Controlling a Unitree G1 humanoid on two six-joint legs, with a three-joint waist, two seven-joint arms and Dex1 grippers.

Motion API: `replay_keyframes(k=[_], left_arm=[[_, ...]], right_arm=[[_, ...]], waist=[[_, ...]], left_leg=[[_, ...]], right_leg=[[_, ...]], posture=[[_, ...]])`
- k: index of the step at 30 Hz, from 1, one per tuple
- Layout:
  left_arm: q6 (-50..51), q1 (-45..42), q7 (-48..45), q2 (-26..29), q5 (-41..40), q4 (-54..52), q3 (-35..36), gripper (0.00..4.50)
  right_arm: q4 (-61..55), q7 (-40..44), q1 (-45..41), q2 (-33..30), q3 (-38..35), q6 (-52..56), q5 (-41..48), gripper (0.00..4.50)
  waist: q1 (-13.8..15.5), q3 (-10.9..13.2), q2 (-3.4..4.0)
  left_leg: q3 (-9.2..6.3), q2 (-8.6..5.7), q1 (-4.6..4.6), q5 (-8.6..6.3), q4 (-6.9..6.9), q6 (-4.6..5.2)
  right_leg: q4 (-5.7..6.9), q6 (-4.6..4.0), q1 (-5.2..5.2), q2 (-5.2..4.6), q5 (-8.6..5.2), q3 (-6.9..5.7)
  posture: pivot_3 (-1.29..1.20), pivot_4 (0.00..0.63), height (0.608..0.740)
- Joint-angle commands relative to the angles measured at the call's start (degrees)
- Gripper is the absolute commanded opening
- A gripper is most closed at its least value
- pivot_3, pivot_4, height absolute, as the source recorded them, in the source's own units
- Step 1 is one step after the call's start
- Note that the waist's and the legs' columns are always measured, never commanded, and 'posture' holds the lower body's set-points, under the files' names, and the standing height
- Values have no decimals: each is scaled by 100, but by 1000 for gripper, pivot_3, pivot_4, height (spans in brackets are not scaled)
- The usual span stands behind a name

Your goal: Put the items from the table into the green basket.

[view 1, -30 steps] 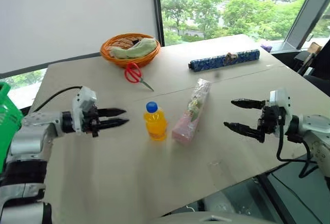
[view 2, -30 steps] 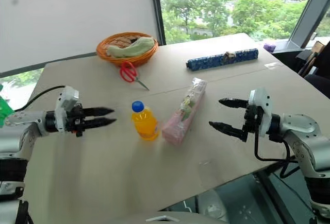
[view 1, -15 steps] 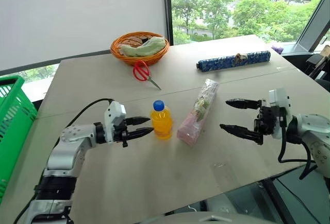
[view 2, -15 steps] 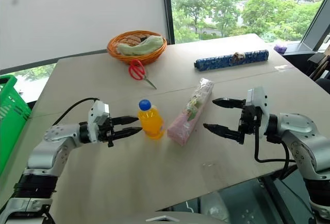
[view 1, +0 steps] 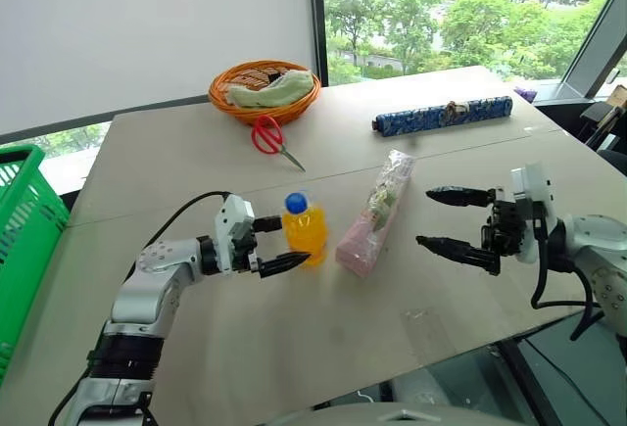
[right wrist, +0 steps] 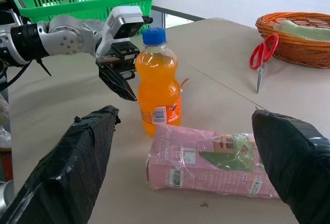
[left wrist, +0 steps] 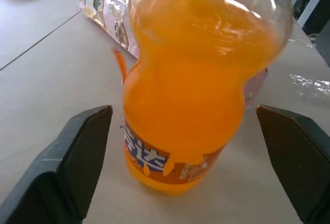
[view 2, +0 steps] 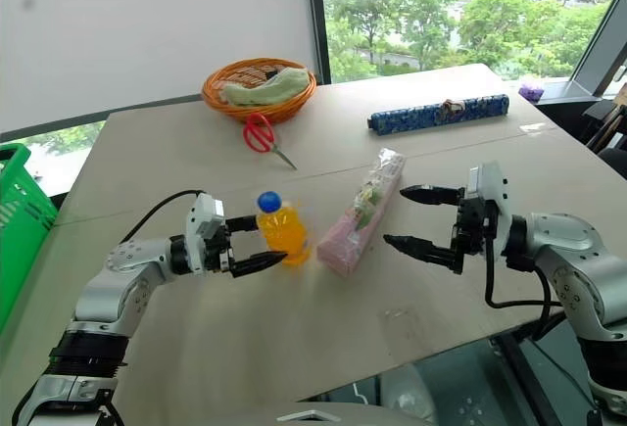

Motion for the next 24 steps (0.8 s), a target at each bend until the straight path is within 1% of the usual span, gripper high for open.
replay_keyframes(k=[1,5,10,13,14,15,19,21,23,24], left_arm=[[-146,-128,131,-93,-12,-79,32,4409],[-59,-336,212,-381,-16,97,-177,4409],[-342,-601,443,-763,278,511,-396,4409],[-340,-662,414,-839,206,632,-320,3628],[-361,-681,391,-832,212,670,-316,3217],[-383,-691,366,-814,223,698,-317,3060],[-456,-748,413,-799,215,766,-226,3060],[-575,-909,894,-886,298,903,1,3060],[-532,-1289,1922,-982,516,1263,342,3060],[-513,-1478,2273,-1000,549,1412,495,3060]], right_arm=[[-125,-10,-17,-12,-191,-144,5,4500],[-84,-36,-124,28,-136,-150,-9,4500],[-83,-211,-165,32,-46,-168,-258,4500],[-186,-318,-150,72,-131,-129,-172,4500],[-205,-317,-129,46,-136,-112,-165,4500],[-208,-309,-99,20,-120,-126,-203,4500],[-176,-317,-90,25,-62,-190,-297,4500],[-154,-464,-201,107,21,-311,-505,4500],[-194,-571,-376,224,137,-344,-591,4500],[-226,-609,-483,309,183,-309,-549,4500]], waist=[[4,0,1],[16,0,0],[2,0,0],[-12,0,0],[-11,0,0],[-11,0,0],[-12,0,0],[-10,0,0],[-5,1,-1],[-7,3,-5]], left_leg=[[0,0,0,0,0,0],[0,0,0,0,1,0],[0,-2,-1,1,2,4],[0,-2,-1,1,2,5],[0,-2,-1,1,2,5],[0,-2,-1,2,2,5],[0,-2,-1,2,2,5],[0,-2,-1,2,2,5],[0,-2,-1,2,4,5],[0,-2,0,2,6,5]], right_leg=[[0,0,0,0,0,0],[0,0,0,0,0,0],[0,1,1,1,0,0],[1,1,0,2,0,0],[1,1,0,2,0,0],[1,1,0,2,0,0],[0,1,1,2,0,0],[1,1,1,2,0,0],[3,2,1,2,1,0],[6,2,1,2,1,0]], posture=[[-330,0,740],[-327,0,740],[-343,0,740],[-343,0,740],[-350,0,740],[-350,0,740],[-349,0,740],[-341,0,740],[-341,0,740],[-326,0,740]])
